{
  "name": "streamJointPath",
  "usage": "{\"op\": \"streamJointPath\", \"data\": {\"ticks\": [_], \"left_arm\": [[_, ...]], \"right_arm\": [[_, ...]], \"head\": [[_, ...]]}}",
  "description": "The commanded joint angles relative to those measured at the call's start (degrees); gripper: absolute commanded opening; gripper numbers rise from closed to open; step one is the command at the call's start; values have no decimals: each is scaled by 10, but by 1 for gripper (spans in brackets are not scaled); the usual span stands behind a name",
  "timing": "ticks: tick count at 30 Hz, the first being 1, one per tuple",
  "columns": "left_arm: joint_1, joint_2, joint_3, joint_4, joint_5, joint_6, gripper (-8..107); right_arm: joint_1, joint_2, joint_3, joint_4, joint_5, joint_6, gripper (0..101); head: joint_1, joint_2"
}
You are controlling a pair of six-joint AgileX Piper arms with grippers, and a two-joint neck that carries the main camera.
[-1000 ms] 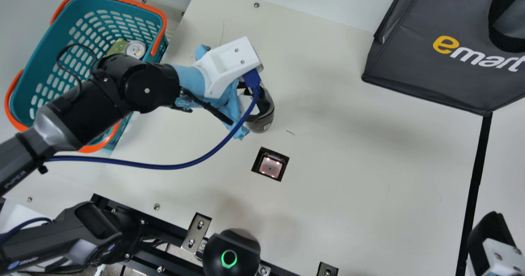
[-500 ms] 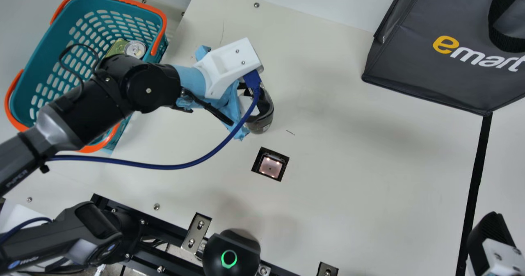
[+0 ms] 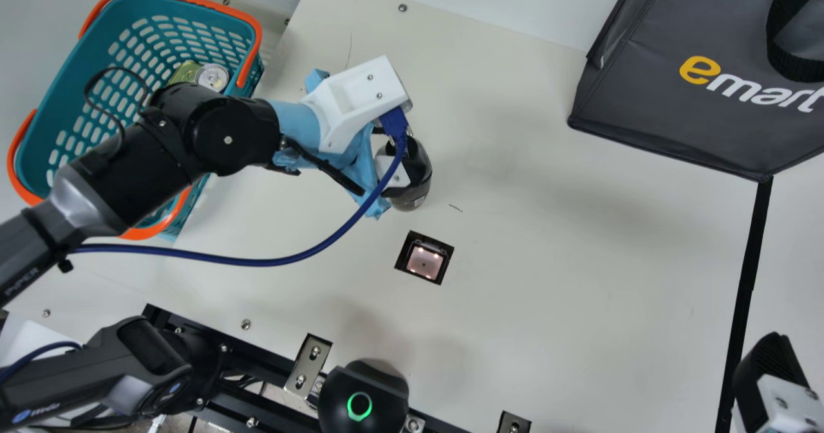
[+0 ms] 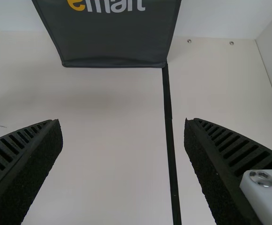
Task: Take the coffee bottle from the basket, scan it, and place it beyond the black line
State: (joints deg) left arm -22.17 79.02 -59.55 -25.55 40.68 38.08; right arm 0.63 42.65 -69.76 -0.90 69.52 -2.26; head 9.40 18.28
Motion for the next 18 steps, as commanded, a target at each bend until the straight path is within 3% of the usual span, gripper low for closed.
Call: {"op": "streamJointPath", "data": {"ticks": [1, 3, 18], "left_arm": [[1, -1, -1, -1, 1, 1, 86], [2, -2, -1, -1, 2, 2, 90], [16, -19, -19, -4, 15, -18, 90]], "right_arm": [[0, 0, 0, 0, 0, 0, 91], [0, 0, 0, 0, 0, 0, 91], [0, 0, 0, 0, 0, 0, 91]], "head": [[-15, 1], [-15, 1], [-15, 1]]}}
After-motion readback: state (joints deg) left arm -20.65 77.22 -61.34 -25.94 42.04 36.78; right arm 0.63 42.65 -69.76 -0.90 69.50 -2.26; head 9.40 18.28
